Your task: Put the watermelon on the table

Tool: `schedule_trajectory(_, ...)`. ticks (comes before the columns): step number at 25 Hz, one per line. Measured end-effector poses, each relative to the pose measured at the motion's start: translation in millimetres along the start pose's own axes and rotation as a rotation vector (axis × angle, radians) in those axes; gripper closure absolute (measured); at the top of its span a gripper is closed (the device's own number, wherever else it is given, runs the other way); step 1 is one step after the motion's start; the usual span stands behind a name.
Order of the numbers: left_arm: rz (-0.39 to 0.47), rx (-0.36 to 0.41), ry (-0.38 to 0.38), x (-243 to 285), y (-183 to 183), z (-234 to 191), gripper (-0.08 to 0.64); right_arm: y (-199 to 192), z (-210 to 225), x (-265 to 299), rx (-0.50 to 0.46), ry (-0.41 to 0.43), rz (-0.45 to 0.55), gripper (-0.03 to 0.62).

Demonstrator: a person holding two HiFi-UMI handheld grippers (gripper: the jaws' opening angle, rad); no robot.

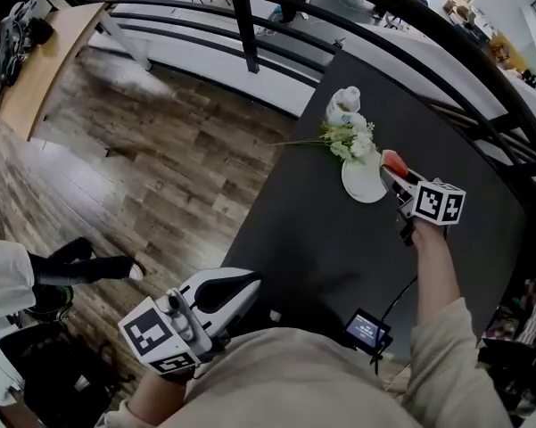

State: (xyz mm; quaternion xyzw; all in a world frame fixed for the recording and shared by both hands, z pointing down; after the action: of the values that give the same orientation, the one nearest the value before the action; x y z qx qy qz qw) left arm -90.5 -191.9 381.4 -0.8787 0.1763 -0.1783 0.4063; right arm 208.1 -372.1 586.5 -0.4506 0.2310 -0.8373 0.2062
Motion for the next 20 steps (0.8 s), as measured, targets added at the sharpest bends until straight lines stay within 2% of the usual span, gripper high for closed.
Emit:
schedule_trajectory(4, 0.005, -0.005, 0.009, -3, -3, 0, 0.555, -8, 17, 12, 0.07, -0.009, -0.01, 0.411)
schedule_trajectory(13, 0.008, -0.019, 0.033, -9, -12, -1, 0.555, -33, 32, 43, 0.047, -0.041, -0.118, 0.411)
schedule_trajectory(16, 0.0, -0.022, 0.039, -12, -15, 0, 0.555, -42, 34, 50, 0.069, -0.044, -0.137, 0.411)
schedule_trajectory(20, 0.0, -0.029, 0.064, -18, -17, -3, 0.555, -55, 45, 59, 0.067, -0.101, -0.171, 0.411)
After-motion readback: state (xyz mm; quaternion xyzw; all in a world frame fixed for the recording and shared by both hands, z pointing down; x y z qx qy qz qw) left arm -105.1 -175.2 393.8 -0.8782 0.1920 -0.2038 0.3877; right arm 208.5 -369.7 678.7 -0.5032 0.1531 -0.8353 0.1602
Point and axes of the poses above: the fingertips, and each gripper's own axes: x forward along the fingers, z to its right, y out of its top, the point moved 1 cm from there along -x, backward along the fingers, and after that the axes turned 1 degree about -z, right-handed, at the moved point
